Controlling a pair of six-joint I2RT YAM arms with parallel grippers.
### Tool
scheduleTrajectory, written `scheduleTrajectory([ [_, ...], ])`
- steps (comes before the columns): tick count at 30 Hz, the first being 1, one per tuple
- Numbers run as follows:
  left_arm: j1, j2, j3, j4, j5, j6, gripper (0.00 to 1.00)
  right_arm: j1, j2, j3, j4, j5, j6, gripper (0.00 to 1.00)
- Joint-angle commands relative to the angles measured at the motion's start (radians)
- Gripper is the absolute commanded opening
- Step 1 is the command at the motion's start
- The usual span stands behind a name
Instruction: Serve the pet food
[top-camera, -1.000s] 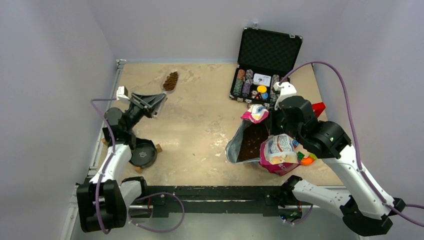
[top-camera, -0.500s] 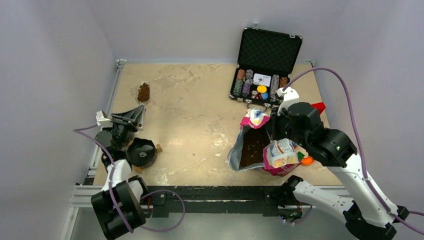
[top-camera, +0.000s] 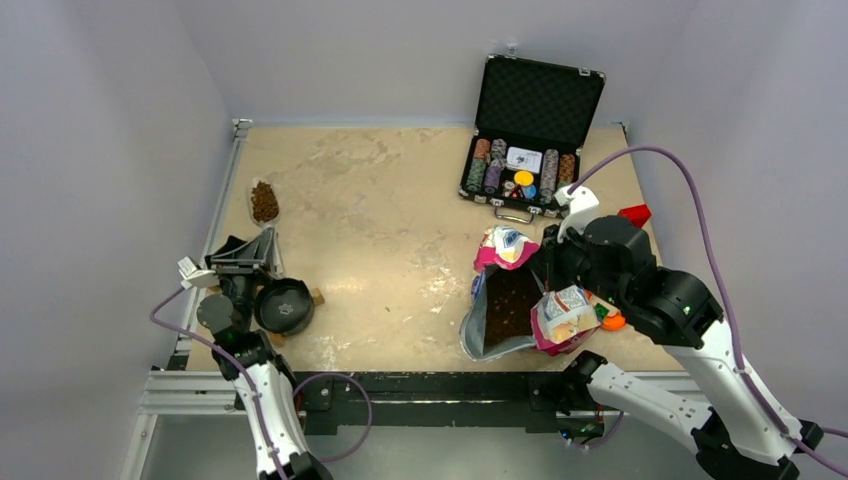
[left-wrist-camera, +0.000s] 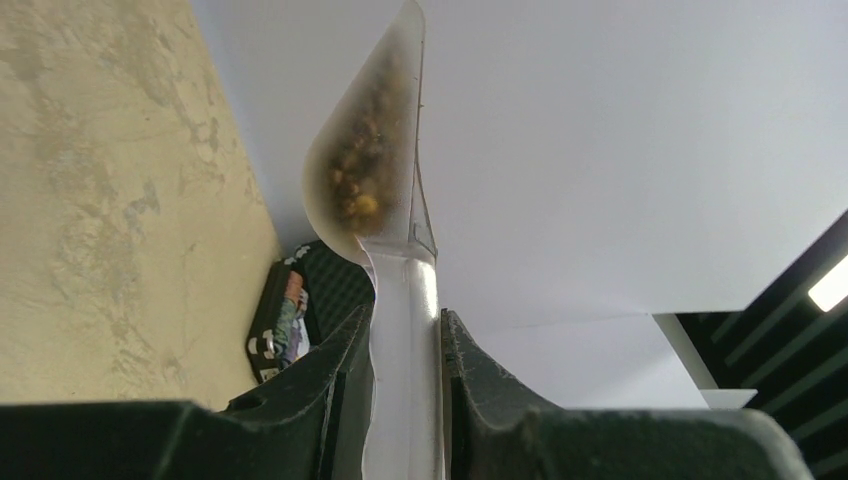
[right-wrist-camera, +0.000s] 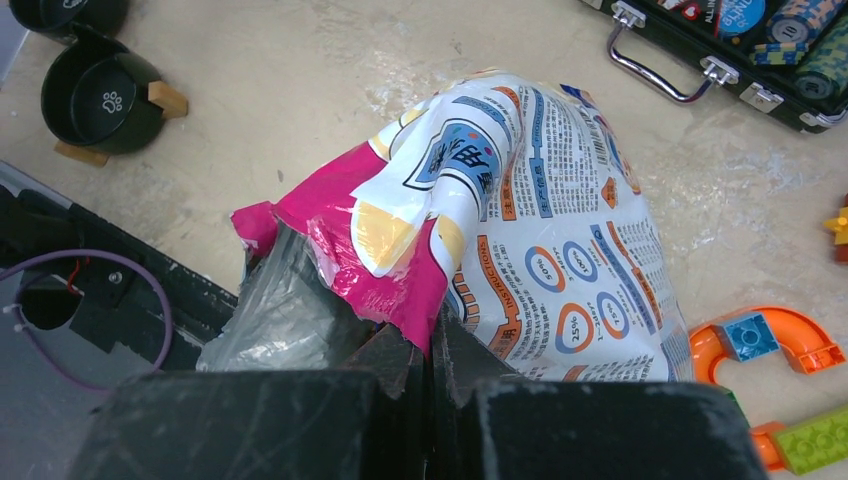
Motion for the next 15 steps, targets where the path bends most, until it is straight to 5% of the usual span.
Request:
scheduleTrajectory([
  [1,0.007,-0.171,0.024,-0.348,-0.128,0.058,0.0,0.029,-0.051,0.043,0.133,-0.019,-0.007,0.0],
  [15,0.007,-0.331,0.153,-0.796,-0.324,0.076,0.0,0.105,-0.032,0.067,0.13,0.025,-0.03,0.0],
])
